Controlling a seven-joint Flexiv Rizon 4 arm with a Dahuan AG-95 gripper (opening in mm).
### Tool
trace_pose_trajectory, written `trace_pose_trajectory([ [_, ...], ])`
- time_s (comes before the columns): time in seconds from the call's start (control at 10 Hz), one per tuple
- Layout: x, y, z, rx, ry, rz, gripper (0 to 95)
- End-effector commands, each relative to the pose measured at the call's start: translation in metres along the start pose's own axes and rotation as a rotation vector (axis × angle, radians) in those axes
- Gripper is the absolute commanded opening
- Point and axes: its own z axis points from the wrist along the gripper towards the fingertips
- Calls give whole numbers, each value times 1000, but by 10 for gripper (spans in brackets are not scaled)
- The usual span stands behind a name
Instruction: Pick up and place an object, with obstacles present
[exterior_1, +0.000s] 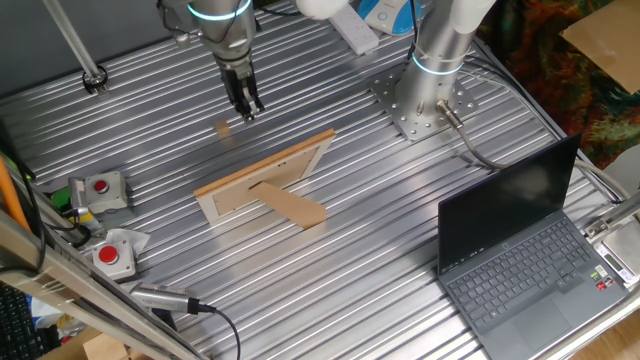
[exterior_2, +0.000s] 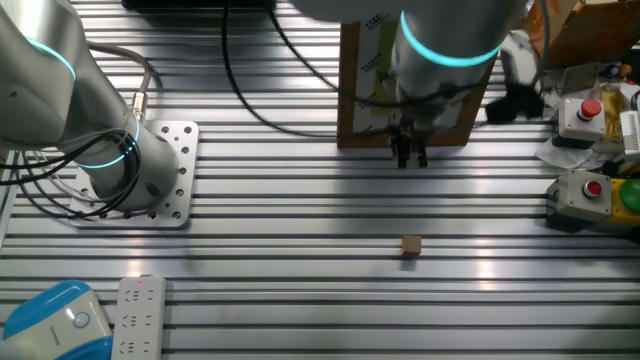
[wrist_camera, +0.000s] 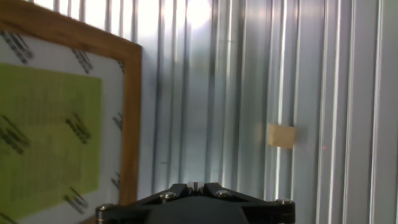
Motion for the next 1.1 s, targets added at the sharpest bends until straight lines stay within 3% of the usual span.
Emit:
trace_pose_trajectory([
  [0.1,5,-11,7,-4,-3,-18,0],
  [0.5,12,-36,18,-6,-3,-24,0],
  [0.6,11,-41,20,6,-3,-28,0],
  [1.1,5,-64,32,-10,5,-11,0],
])
